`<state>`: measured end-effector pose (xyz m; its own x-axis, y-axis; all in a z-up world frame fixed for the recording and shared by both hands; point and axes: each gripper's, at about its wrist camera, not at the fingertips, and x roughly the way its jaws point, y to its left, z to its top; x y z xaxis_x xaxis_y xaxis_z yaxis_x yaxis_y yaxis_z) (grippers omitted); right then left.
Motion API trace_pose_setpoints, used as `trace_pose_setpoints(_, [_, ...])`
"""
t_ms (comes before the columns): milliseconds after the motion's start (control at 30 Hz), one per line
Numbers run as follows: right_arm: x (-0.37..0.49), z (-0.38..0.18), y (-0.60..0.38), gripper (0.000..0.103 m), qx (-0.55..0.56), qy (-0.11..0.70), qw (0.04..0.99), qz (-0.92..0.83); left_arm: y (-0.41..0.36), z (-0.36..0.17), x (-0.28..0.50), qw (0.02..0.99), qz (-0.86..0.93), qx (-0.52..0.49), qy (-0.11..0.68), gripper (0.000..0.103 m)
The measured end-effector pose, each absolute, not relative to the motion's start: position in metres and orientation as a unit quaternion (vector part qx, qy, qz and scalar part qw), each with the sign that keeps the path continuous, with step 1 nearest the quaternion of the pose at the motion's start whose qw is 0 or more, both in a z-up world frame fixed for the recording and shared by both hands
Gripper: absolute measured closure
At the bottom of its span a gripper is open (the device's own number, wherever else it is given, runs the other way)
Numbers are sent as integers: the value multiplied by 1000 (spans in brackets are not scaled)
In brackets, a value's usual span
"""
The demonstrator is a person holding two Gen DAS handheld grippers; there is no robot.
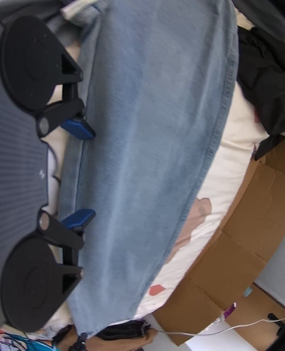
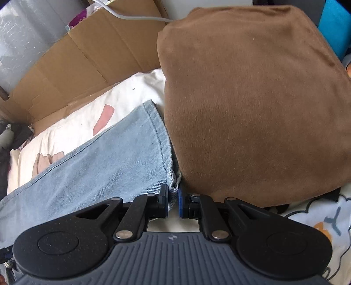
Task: Fold clothes
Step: 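Regrip the jeans leg hem with the right tool and pull it straight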
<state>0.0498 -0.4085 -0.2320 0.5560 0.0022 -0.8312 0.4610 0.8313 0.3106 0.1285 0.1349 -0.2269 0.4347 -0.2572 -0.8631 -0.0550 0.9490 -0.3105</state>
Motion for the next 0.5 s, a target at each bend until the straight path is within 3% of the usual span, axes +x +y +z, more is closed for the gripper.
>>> trace_pose_setpoints(400, [48,-261,-405,96,221,494,828,-146,156,-208,123,859,-43,-123,496,30])
trace_pose_setpoints(500, [49,-264,-408,94,220,499,825,-149,157,-227,133,849,-40,-118,513,30])
